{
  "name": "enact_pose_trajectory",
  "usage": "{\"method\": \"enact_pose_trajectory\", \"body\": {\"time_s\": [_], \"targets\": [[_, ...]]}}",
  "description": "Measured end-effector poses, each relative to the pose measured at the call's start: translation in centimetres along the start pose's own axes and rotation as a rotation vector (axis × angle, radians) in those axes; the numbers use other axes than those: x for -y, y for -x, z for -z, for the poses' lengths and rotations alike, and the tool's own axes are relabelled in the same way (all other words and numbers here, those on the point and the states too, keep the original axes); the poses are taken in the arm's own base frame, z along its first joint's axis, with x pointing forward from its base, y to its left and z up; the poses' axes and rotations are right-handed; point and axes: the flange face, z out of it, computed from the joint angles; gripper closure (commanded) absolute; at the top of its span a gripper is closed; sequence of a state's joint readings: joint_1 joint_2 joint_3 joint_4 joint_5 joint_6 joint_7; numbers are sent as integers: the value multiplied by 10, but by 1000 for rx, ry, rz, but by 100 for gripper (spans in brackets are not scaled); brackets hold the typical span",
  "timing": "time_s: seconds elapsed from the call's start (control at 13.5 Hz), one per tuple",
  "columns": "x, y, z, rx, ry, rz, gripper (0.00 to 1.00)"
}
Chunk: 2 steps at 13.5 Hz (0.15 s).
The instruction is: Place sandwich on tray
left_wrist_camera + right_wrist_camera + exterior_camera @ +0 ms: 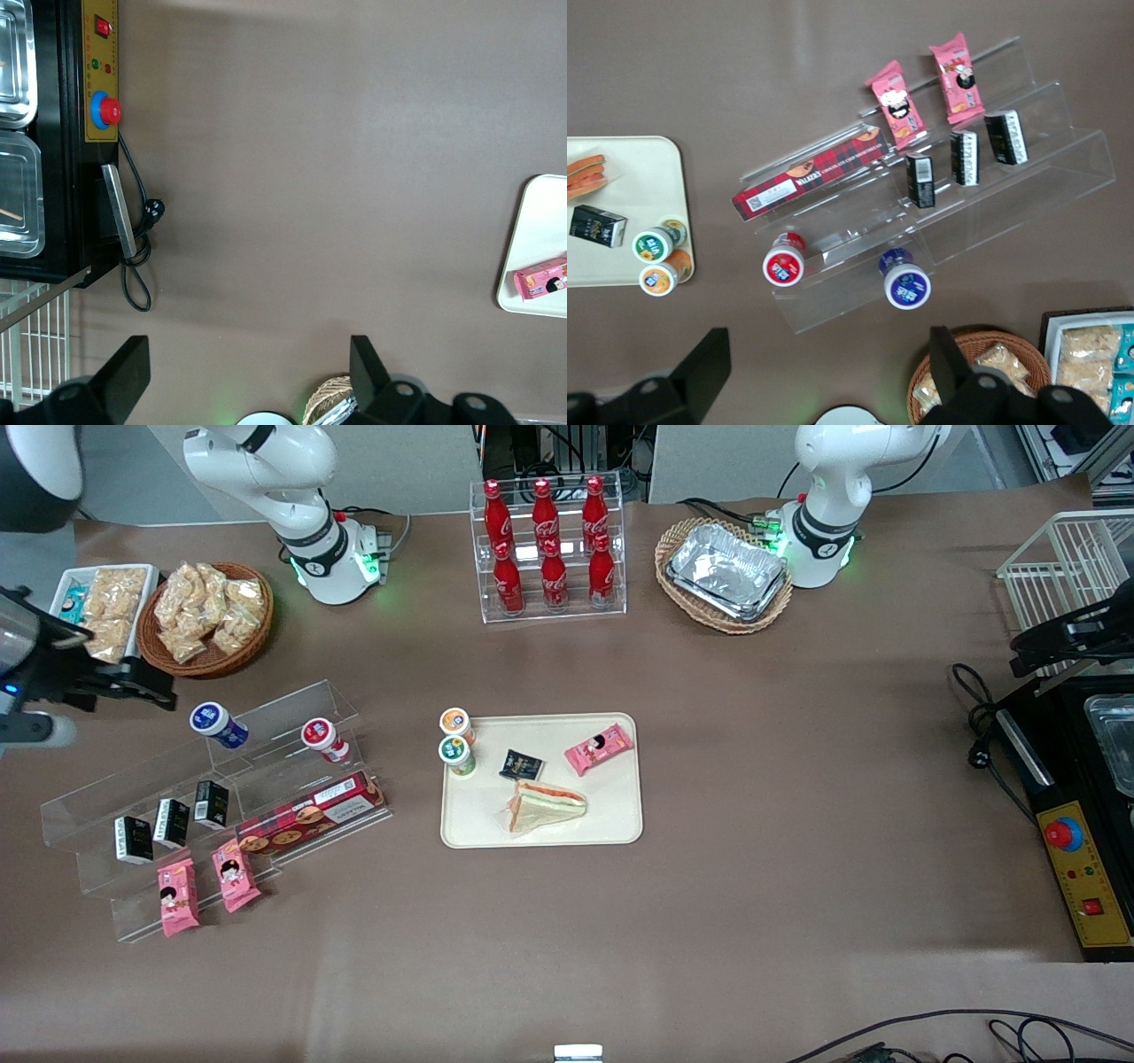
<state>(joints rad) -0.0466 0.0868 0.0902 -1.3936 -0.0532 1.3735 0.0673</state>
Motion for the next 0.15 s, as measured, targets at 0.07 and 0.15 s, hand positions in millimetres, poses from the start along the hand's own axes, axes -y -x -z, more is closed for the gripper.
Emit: {"method": "enact_pose_trajectory", "body": {"time_s": [0.07,0.15], "targets": [[-6,3,2,1,0,-10,0],[-11,5,3,2,-1,-18,0]]}}
